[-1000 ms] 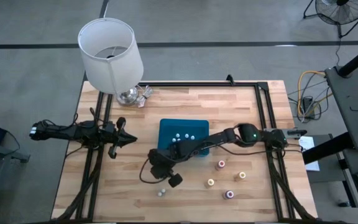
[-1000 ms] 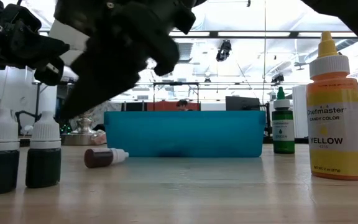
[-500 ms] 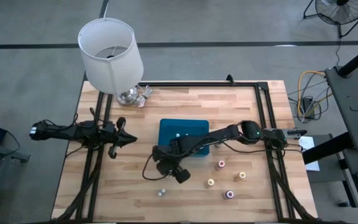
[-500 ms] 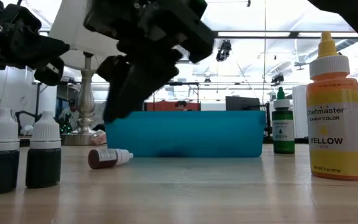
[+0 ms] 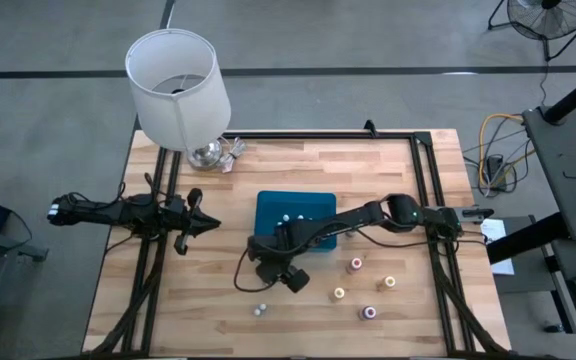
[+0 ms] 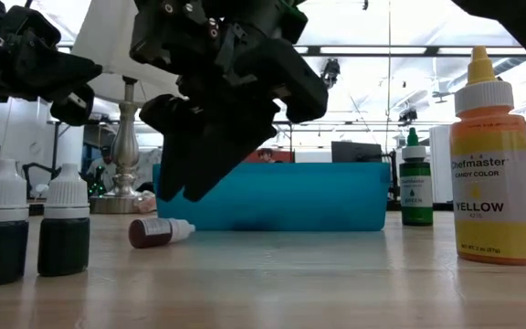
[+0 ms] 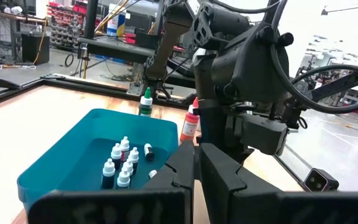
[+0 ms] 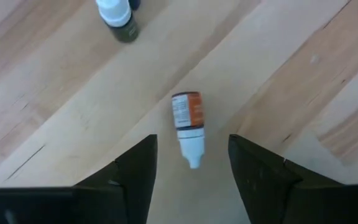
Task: Pick & Place food coloring
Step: Put the small orange food coloring bottle into the blue bin
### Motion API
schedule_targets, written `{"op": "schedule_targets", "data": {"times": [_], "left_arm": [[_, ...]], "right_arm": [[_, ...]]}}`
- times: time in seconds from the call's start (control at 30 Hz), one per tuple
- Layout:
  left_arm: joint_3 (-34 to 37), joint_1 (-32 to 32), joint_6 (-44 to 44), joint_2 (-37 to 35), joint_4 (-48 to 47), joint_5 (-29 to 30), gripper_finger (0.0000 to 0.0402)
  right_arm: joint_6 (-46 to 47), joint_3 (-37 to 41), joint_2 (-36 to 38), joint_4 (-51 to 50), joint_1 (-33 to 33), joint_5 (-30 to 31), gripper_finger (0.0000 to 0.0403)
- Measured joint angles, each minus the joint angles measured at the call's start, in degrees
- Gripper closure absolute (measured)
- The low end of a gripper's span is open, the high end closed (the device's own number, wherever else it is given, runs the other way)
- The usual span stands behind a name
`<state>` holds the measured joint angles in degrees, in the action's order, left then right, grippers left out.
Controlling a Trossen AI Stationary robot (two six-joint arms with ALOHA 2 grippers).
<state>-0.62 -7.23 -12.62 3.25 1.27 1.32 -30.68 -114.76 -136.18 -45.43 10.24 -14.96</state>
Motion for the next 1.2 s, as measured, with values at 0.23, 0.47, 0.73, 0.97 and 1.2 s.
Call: {"op": "schedule_targets", "data": {"times": [0.23, 0.47, 0.73, 0.97, 1.2], "left_arm": [[-0.01, 0.0, 0.01, 0.0, 0.01, 0.0, 0.0402], [-0.01, 0.0, 0.01, -0.01, 0.0, 0.0, 0.0402], [-0.02, -0.01, 0.0, -0.01, 0.01, 0.0, 0.0402], [-0.01, 0.0, 0.0, -0.01, 0.0, 0.0, 0.0402], [-0.01, 0.0, 0.01, 0.01, 0.0, 0.0, 0.0402]], "right_arm": [[-0.43, 1.86, -0.09, 0.14, -0.02, 0.02, 0.0216], [-1.44, 3.46, -0.17, 0.45, -0.02, 0.15, 0.0221], [-1.51, 4.69, -0.17, 3.27, 0.07, 0.19, 0.0223], [-1.47, 2.6, -0.15, 4.36, 0.09, 0.18, 0.023], [-1.49, 2.95, -0.15, 4.26, 0.11, 0.17, 0.0232]]}}
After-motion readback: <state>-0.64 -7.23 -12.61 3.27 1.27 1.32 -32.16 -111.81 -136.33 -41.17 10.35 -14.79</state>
